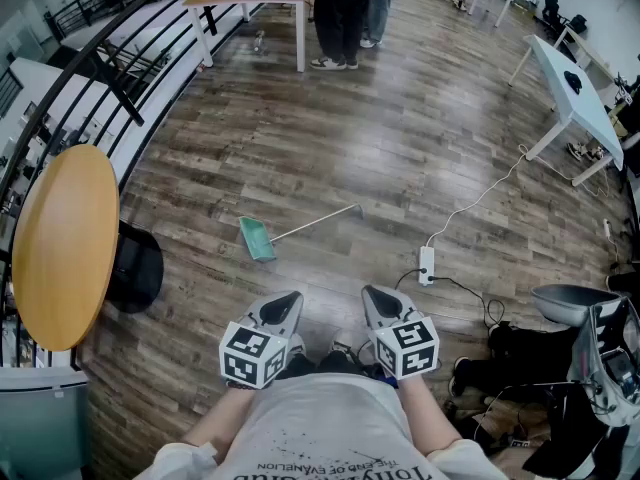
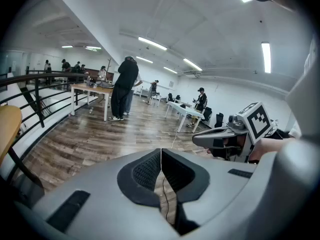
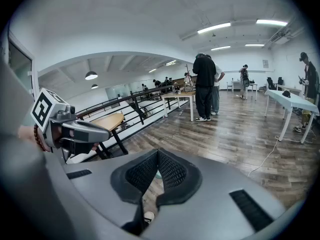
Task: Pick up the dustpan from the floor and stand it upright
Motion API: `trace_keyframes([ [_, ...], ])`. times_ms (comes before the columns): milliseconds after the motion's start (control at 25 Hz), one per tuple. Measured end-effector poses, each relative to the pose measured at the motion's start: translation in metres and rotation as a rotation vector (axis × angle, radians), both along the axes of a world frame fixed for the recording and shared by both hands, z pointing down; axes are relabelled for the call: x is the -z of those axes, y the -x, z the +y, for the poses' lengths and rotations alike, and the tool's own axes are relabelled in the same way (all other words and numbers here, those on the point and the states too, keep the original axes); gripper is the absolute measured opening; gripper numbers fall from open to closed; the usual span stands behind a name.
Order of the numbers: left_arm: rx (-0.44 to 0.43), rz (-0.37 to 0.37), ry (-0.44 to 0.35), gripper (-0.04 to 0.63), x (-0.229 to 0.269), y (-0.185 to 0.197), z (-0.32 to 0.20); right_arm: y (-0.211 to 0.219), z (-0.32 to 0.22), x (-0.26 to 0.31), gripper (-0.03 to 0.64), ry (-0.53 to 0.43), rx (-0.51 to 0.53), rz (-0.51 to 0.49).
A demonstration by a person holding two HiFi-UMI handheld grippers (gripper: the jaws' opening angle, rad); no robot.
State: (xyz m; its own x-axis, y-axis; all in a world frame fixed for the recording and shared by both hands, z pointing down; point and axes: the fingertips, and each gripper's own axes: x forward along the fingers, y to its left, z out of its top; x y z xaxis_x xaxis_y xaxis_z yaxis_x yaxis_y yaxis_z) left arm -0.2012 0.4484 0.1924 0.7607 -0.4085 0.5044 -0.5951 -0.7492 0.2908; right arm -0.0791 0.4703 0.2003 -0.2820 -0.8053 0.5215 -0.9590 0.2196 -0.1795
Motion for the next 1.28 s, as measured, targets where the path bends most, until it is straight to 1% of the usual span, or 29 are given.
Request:
trace_keyframes([
  [480,-0.009,0.011,0.0,0.025,-0.003,0.017,-0.008,0.014,-0.004,-0.006,0.026,0.009,-0.02,-0.001],
  [640,-0.007,0.017,-0.002,0.025,0.0,0.029,-0.015,0.012,-0.011,0.001,0.026,-0.014,-0.072,-0.022],
  [1040,-0.015,0.032,0.009,0.025,-0.005,0.069,-0.048,0.006,-0.034,0.012,0.026,-0.039,-0.189,0.007],
  [1160,-0.023,0.035,0.022,0.025,-0.01,0.072,-0.058,0.003,-0.044,0.008,0.026,-0.028,-0.206,0.007],
  [1280,-0.021,0.03,0.032,0.025,-0.017,0.065,-0.075,-0.005,-0.056,0.002,0.026,-0.019,-0.205,0.006],
])
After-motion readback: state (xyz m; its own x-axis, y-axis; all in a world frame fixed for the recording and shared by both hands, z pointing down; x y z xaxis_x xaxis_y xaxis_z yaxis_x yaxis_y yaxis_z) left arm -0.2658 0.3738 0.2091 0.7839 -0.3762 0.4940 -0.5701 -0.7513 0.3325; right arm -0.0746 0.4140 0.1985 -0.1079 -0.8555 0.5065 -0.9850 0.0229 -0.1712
